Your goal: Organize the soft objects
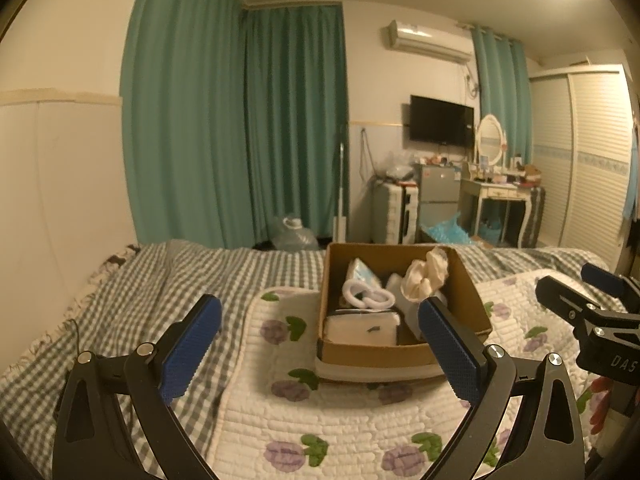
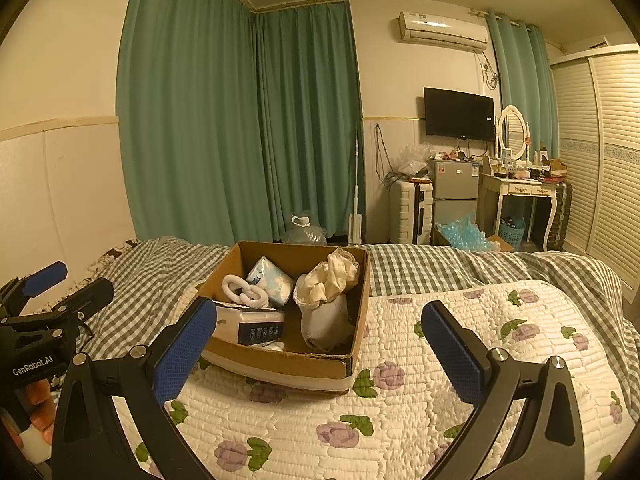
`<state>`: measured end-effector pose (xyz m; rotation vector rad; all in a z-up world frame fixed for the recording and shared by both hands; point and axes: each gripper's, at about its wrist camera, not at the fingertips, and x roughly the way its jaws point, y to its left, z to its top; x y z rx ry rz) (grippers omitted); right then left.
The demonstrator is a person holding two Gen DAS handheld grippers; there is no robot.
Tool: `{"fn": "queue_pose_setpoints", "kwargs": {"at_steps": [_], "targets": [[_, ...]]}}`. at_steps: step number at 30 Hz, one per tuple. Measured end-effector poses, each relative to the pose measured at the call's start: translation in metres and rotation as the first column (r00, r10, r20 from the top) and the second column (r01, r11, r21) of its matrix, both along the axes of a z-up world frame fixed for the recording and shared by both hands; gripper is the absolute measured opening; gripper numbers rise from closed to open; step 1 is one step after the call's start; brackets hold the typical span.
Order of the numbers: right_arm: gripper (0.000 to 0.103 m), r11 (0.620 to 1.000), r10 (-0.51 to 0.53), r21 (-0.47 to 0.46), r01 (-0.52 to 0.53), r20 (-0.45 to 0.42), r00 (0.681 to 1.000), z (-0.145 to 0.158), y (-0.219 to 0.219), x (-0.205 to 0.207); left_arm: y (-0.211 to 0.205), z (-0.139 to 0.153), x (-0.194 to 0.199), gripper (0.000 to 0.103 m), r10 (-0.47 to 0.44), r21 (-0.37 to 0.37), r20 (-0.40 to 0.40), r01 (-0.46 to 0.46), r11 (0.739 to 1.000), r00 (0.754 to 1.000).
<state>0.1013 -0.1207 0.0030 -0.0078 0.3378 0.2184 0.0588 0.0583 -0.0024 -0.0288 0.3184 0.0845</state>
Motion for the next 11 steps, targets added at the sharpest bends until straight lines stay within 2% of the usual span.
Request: {"fn": "queue_pose_setpoints", "kwargs": {"at_steps": [11], "targets": [[0.103,1.000,-0.006,0.000,0.006,-0.001,1.000,-0.0026,-0.0006,-0.0019,0.0018,-0.0023,-0.0005,0.101,0.002,-0.004,-0.005,-0.002,1.000,1.000]]}}
